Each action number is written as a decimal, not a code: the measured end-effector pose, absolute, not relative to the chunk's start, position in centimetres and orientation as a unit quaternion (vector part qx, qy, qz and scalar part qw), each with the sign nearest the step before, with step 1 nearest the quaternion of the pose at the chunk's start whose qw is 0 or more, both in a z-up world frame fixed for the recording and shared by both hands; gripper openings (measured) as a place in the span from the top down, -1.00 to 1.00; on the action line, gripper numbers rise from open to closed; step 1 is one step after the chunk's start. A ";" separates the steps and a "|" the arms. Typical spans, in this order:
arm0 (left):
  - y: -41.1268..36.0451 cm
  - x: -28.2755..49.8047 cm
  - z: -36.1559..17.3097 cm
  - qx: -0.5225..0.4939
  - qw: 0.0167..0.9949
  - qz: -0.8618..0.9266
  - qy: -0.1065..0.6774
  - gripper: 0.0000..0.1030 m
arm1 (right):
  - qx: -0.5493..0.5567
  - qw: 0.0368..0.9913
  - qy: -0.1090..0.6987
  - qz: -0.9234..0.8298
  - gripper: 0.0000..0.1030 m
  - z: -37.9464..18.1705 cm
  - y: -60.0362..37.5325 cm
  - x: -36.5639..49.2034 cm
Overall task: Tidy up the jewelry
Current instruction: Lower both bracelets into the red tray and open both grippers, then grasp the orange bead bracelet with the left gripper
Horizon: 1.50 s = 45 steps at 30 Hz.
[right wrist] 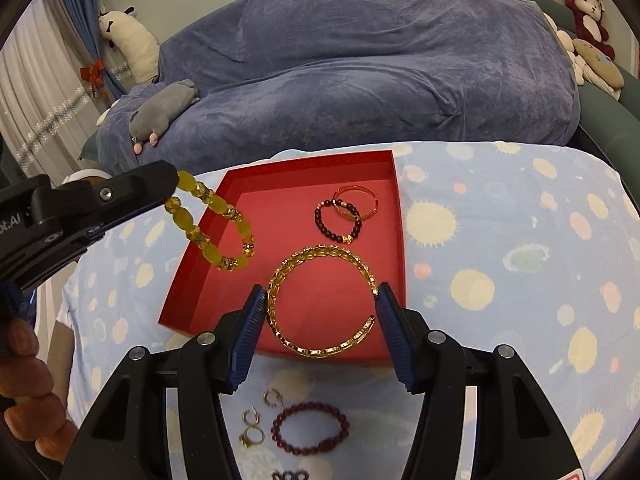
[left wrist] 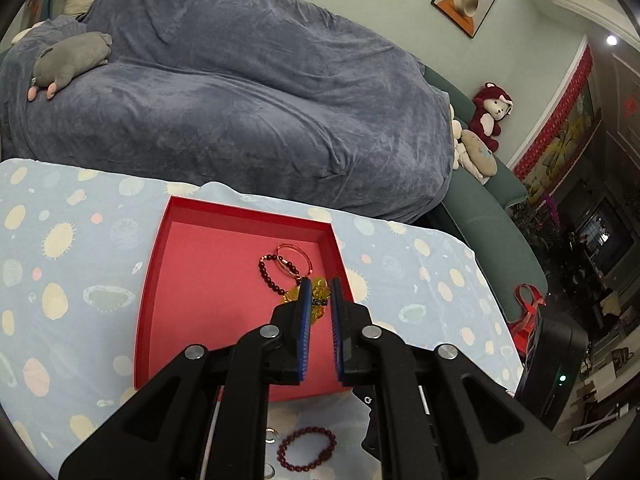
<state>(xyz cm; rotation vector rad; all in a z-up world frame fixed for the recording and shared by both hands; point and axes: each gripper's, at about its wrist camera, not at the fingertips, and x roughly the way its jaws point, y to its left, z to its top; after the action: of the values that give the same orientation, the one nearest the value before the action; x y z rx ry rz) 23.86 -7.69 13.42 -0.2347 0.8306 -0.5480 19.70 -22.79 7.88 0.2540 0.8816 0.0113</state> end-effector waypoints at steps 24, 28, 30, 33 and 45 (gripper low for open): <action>-3.8 28.4 4.9 -0.043 0.887 -0.161 0.430 -0.01 | 0.093 0.876 0.473 -0.008 -0.18 1.7 -21.4 25.9; -3.4 27.1 6.2 -0.042 0.897 -0.162 0.410 -0.13 | 0.087 0.884 0.459 -0.006 -0.20 3.3 -21.6 25.0; -3.2 26.4 6.8 -0.036 0.900 -0.162 0.404 -0.13 | 0.087 0.887 0.454 -0.005 -0.20 4.1 -21.7 24.3; -2.7 24.8 7.6 -0.032 0.903 -0.161 0.398 -0.14 | 0.091 0.892 0.443 -0.005 -0.20 5.4 -22.0 22.8; 0.5 16.8 7.1 -0.028 0.897 -0.144 0.418 -0.16 | 0.068 0.895 0.441 -0.010 -0.20 6.8 -21.1 13.6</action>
<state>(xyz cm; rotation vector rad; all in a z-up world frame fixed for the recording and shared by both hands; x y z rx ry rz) 16.80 0.49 7.06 -0.0581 0.8658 -0.2977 13.62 -21.05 6.82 0.1400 0.9146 -0.0211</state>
